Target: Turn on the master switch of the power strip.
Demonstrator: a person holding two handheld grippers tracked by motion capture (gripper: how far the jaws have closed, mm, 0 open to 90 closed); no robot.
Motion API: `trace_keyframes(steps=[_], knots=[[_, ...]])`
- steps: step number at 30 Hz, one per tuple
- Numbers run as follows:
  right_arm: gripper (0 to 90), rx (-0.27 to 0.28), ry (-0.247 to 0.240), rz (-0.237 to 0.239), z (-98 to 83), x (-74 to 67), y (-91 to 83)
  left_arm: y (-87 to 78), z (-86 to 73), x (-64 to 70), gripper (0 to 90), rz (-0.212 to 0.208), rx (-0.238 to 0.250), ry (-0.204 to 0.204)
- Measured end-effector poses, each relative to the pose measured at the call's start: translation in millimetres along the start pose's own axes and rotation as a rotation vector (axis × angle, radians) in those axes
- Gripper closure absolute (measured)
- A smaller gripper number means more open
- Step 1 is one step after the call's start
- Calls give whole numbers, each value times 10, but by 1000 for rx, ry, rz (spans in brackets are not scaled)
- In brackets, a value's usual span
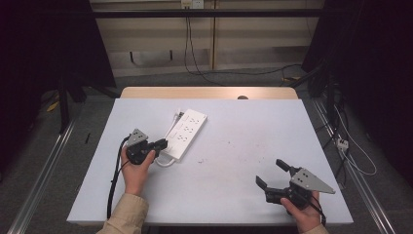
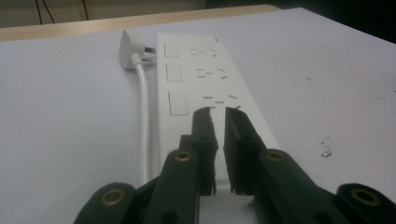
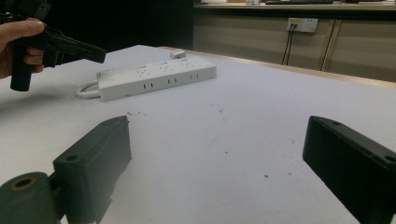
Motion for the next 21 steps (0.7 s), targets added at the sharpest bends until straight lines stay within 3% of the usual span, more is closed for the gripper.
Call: trace_keyframes(steps=[21], knots=[[76,1,-1,0,3,1,-1,67,-58,-50,900,16,-47,-11]])
Point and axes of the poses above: each handheld gripper's, and its own axes: y roughly forward along the jaws, z roughly out of its top, x roughly to its right, the point moved 9 cm from there along y, roughly forward along the jaws, and after that the axes turned 12 degrees about -x, right-handed, at the moved point
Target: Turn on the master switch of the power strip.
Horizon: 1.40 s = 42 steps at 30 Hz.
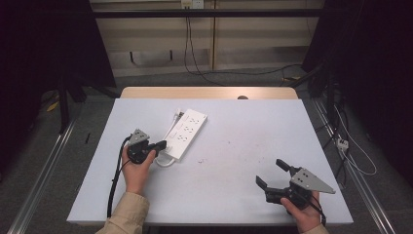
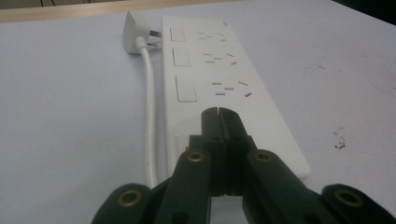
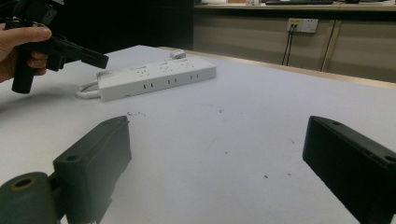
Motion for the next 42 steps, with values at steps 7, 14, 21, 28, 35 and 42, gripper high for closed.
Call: trace_keyframes(steps=[7,14,21,28,35,42], knots=[[76,0,1,0,1,1,-3,15,-7,-2,900,4,-6,3],[76,0,1,0,2,0,-2,34,-17,-14,900,7,-12,-4],[76,1,-1,0,3,0,-3,47,-24,-26,900,18,-19,0],[76,1,0,0,3,1,-4,58,-28,-20,900,16,-20,-1],[75,3,1,-1,5,3,-5,65,-28,-16,900,12,-17,0],[76,1,-1,2,2,-3,-4,64,-33,-24,900,12,-22,2]])
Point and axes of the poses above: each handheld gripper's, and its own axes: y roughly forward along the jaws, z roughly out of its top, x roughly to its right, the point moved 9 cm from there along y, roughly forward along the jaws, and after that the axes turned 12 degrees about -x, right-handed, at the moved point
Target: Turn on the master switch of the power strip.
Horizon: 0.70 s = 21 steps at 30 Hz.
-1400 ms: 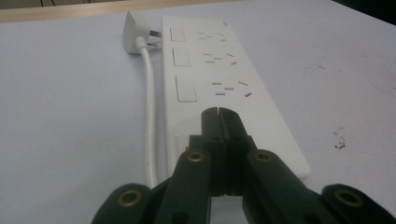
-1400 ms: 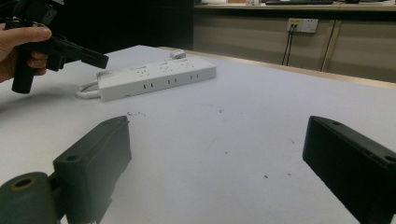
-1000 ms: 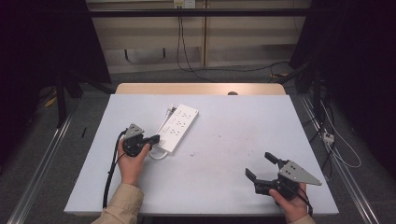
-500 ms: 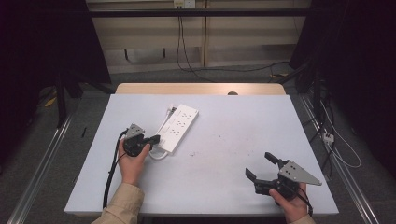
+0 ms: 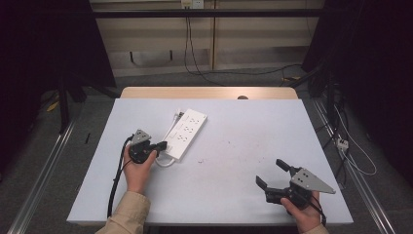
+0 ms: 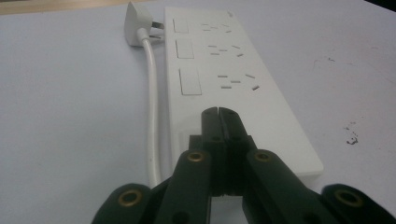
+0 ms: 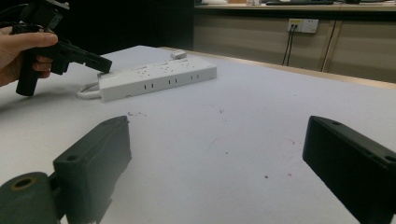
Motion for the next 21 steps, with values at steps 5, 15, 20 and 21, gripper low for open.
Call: trace_keyframes(steps=[5,15,20,21], knots=[[76,0,0,0,0,0,-1,2,1,5,900,0,2,-2],[76,0,0,0,0,-1,-1,2,1,8,900,-1,-1,-3],[76,2,3,-2,2,5,-4,3,-3,6,900,2,-4,1],[76,2,4,-1,2,5,-6,5,-2,8,900,1,-2,3]])
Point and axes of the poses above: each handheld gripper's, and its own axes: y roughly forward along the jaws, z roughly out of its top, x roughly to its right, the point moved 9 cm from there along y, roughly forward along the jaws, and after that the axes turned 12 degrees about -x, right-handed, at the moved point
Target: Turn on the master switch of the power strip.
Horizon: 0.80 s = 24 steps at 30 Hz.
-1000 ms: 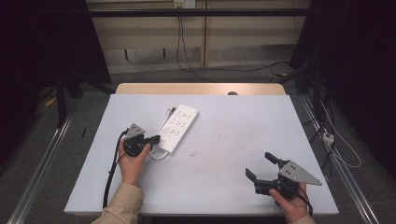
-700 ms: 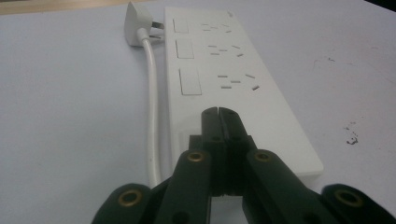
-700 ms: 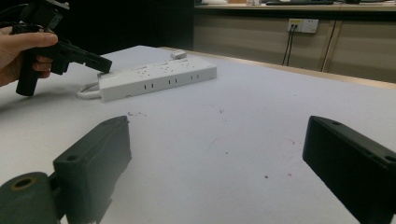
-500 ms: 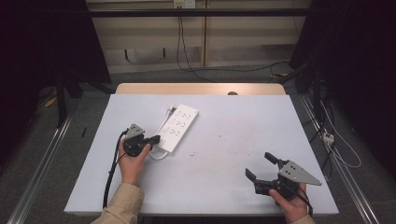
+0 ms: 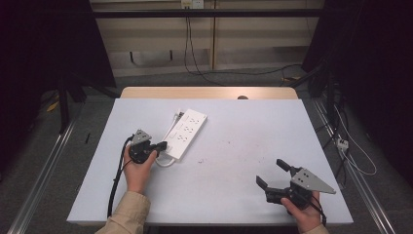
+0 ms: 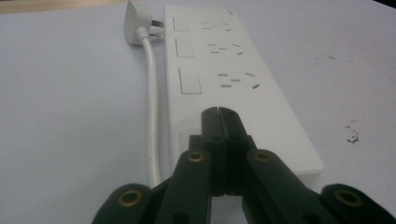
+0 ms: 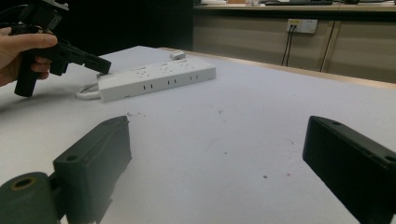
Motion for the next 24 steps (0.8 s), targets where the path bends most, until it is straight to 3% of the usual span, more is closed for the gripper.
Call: trace_keyframes(steps=[24], knots=[[76,0,-4,3,3,-21,0,9,-9,2,900,17,-5,10]])
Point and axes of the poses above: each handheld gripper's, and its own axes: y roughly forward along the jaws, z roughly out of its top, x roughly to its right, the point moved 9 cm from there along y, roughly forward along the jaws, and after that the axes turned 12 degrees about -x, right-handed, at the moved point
